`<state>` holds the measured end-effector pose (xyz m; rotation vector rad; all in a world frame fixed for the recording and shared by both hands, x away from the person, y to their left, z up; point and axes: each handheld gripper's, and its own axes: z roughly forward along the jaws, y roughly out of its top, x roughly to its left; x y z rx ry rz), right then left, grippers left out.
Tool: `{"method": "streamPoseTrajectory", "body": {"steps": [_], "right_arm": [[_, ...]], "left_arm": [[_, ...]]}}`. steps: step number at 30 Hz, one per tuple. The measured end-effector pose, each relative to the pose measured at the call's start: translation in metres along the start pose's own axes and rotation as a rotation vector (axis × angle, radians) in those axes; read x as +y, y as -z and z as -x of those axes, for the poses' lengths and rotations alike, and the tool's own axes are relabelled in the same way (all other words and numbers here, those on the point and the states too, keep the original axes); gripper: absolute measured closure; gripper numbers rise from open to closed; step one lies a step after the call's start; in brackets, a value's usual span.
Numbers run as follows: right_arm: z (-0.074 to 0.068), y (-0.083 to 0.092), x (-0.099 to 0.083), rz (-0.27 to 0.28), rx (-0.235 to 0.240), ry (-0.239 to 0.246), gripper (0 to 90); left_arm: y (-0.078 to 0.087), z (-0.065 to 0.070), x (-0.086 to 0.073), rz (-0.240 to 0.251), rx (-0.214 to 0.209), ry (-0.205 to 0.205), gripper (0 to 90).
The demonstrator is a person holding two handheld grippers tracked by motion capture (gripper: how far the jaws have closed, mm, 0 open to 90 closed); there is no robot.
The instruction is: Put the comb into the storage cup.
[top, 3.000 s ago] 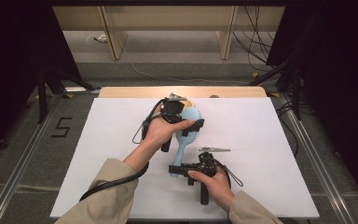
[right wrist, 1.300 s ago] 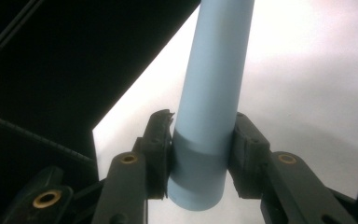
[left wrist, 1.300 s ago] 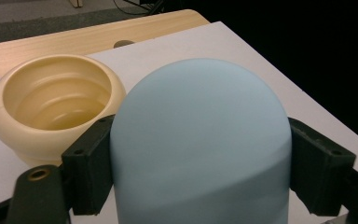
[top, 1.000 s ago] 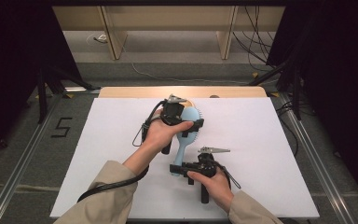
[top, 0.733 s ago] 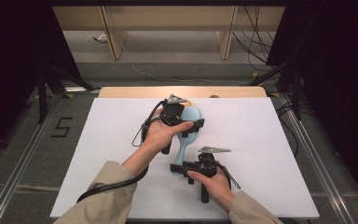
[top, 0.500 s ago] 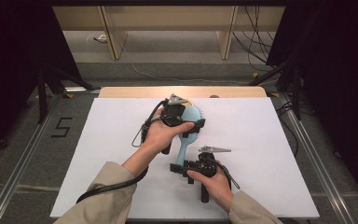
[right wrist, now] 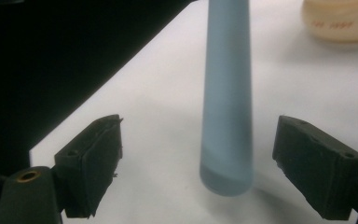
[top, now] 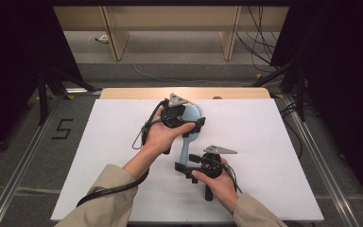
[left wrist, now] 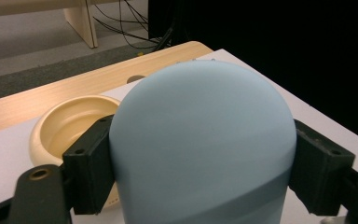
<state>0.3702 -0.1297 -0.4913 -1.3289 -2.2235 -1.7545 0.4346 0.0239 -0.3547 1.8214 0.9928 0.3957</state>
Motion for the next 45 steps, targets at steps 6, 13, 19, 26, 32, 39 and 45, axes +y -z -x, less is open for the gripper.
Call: {"method": "streamPoseTrajectory", "body": {"steps": [6, 13, 19, 26, 32, 39, 45], "right_arm": [[0.000, 0.005, 0.004, 0.029, -0.054, 0.057, 15.7], [0.001, 0.009, 0.008, 0.047, -0.085, 0.094, 15.6], [0.004, 0.011, 0.010, 0.052, -0.101, 0.110, 15.5], [0.007, 0.015, 0.011, 0.047, -0.111, 0.119, 15.5], [0.008, 0.018, 0.013, 0.051, -0.125, 0.132, 15.4], [0.012, 0.025, 0.014, 0.046, -0.148, 0.145, 15.0], [0.016, 0.029, 0.015, 0.044, -0.166, 0.158, 15.0]], "left_arm": [[0.002, -0.003, 0.001, 0.017, 0.023, 0.001, 19.6], [0.006, -0.007, 0.004, 0.044, 0.060, -0.013, 19.6], [0.009, -0.011, 0.005, 0.062, 0.079, -0.006, 19.6], [0.012, -0.016, 0.007, 0.089, 0.100, -0.006, 19.6], [0.015, -0.019, 0.009, 0.106, 0.111, 0.000, 19.6], [0.017, -0.022, 0.011, 0.124, 0.114, 0.006, 19.6], [0.018, -0.026, 0.013, 0.135, 0.119, 0.010, 19.6]]}}
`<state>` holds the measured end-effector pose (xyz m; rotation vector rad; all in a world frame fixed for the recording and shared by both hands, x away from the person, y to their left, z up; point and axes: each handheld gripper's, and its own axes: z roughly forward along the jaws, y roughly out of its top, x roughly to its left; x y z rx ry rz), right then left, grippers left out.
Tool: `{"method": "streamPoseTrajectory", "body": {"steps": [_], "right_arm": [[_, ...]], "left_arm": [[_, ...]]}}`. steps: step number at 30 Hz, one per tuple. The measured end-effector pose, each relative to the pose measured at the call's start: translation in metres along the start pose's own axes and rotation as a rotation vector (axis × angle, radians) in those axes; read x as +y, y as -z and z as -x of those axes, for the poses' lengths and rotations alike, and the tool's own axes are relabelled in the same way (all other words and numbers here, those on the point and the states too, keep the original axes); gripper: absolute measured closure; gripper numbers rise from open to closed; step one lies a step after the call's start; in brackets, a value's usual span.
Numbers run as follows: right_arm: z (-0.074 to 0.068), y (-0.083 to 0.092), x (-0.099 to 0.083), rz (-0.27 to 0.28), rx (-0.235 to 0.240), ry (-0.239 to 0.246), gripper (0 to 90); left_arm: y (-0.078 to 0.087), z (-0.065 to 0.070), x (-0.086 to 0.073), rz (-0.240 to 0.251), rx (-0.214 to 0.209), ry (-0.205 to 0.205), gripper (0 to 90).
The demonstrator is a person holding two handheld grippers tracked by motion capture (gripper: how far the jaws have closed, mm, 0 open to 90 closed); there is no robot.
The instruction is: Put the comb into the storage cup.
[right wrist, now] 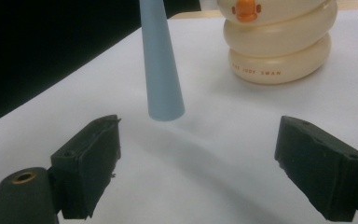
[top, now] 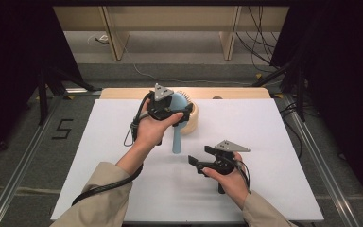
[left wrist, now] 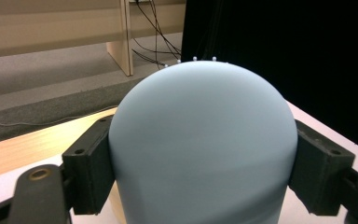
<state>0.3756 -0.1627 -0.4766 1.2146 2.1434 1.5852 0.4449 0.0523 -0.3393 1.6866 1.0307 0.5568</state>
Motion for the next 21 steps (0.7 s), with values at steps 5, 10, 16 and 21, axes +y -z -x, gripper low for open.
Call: {"method": "streamPoseTrajectory", "body": {"steps": [5, 10, 16, 21], "right_arm": [[0.003, 0.003, 0.000, -0.015, -0.007, -0.007, 15.0], [0.006, 0.009, 0.000, -0.008, -0.019, -0.004, 15.0], [0.011, 0.017, 0.000, -0.016, -0.027, 0.005, 15.0], [0.014, 0.022, 0.000, -0.016, -0.038, 0.020, 15.0]], "left_arm": [[0.001, -0.003, 0.002, 0.015, 0.012, 0.007, 19.6], [0.001, -0.005, 0.003, 0.021, 0.014, 0.006, 19.6], [0.003, -0.006, 0.006, 0.032, 0.024, 0.007, 19.6], [0.004, -0.008, 0.008, 0.038, 0.027, 0.001, 19.6]]}}
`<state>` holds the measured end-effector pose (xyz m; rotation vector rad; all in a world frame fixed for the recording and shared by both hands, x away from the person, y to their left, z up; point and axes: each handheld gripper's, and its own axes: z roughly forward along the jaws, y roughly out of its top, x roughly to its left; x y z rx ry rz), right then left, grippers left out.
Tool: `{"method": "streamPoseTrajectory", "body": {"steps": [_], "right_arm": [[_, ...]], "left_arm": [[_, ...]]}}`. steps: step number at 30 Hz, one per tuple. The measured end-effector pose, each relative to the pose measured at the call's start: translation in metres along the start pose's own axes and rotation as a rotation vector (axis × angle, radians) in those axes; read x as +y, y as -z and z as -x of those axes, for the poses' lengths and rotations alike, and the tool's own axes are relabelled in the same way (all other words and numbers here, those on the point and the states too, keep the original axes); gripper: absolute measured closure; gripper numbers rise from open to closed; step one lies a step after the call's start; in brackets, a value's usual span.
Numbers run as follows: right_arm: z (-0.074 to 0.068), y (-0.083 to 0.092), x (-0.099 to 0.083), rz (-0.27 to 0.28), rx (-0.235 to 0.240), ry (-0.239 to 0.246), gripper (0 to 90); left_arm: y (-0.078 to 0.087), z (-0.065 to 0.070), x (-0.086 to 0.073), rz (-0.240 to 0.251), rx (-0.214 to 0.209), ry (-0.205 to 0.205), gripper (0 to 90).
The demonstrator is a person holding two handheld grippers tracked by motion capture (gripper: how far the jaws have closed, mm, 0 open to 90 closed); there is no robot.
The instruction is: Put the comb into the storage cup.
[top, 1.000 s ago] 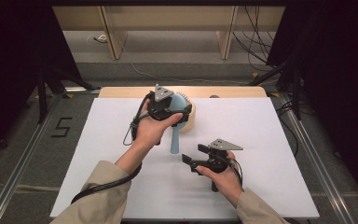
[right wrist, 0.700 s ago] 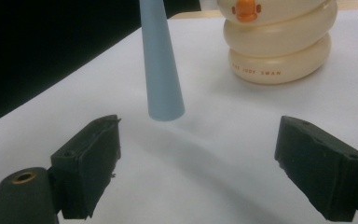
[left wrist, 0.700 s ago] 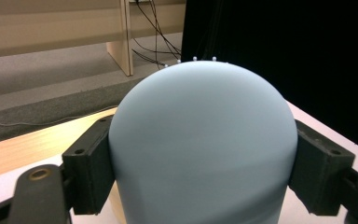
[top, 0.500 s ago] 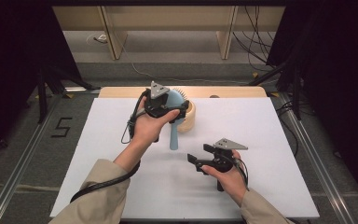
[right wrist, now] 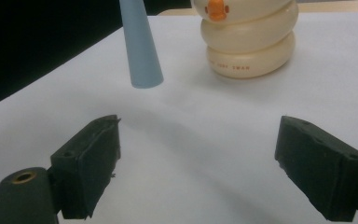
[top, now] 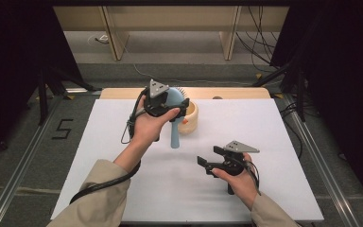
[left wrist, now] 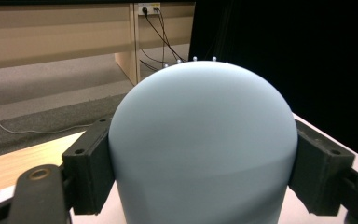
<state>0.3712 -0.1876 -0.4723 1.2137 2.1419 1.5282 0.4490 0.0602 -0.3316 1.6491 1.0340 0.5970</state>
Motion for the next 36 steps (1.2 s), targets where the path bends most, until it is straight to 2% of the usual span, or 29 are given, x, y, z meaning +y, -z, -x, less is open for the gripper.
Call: {"method": "streamPoseTrajectory", "body": {"steps": [6, 16, 26, 36], "right_arm": [[0.003, 0.005, -0.002, -0.014, 0.002, 0.008, 15.0], [0.009, 0.016, -0.003, -0.002, -0.015, 0.032, 14.9], [0.016, 0.026, -0.005, 0.004, -0.022, 0.032, 15.0], [0.020, 0.035, -0.004, 0.014, -0.036, 0.041, 15.0]], "left_arm": [[-0.002, -0.002, -0.002, -0.005, -0.001, -0.001, 19.6], [-0.001, -0.003, 0.000, 0.013, 0.008, -0.006, 19.6], [-0.004, -0.002, 0.001, 0.012, 0.011, -0.008, 19.6], [-0.005, -0.004, 0.004, 0.035, 0.018, -0.006, 19.6]]}}
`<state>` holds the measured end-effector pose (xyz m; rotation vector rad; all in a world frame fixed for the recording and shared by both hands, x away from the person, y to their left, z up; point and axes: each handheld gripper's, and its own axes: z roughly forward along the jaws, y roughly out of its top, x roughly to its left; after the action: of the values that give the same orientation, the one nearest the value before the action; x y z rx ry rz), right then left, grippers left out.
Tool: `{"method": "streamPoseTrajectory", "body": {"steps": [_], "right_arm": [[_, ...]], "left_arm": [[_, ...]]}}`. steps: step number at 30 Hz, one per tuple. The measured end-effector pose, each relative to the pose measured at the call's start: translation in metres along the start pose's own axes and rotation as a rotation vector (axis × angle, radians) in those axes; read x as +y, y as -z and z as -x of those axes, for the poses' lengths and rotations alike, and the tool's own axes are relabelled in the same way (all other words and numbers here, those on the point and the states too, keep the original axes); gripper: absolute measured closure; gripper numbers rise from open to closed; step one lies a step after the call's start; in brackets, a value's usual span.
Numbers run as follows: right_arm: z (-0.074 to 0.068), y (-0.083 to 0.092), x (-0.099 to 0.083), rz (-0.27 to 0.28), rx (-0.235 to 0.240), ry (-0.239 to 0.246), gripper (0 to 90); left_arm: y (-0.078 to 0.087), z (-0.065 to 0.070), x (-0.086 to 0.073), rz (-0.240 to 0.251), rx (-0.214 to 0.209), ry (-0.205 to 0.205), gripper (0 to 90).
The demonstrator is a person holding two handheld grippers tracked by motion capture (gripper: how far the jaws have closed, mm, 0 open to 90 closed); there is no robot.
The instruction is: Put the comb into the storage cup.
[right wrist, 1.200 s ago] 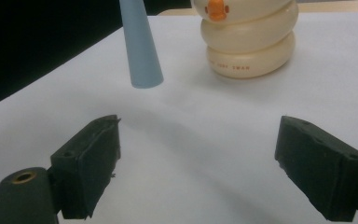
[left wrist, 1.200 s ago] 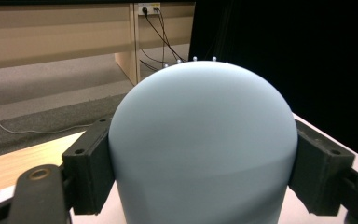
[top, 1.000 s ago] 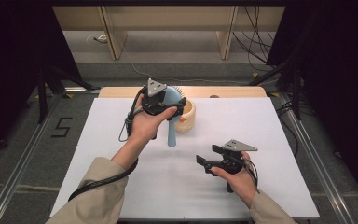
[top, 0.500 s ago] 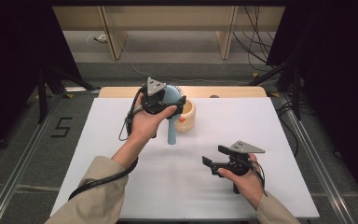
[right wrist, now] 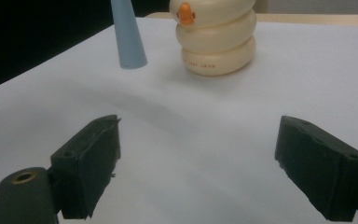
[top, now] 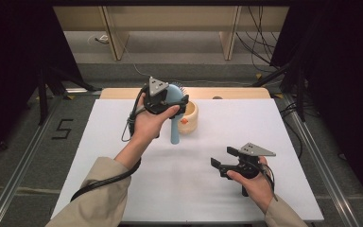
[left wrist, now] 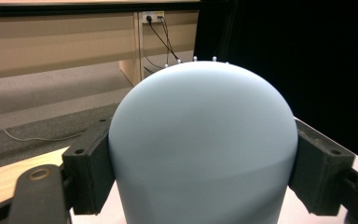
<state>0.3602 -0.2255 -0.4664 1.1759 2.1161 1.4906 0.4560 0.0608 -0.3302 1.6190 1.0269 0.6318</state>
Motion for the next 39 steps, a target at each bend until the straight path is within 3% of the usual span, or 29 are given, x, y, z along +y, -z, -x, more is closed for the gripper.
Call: {"method": "streamPoseTrajectory", "body": {"steps": [39], "right_arm": [[0.013, 0.024, -0.007, 0.003, -0.039, 0.019, 15.0]], "left_arm": [[-0.006, -0.006, 0.015, 0.070, 0.014, 0.001, 19.6]]}}
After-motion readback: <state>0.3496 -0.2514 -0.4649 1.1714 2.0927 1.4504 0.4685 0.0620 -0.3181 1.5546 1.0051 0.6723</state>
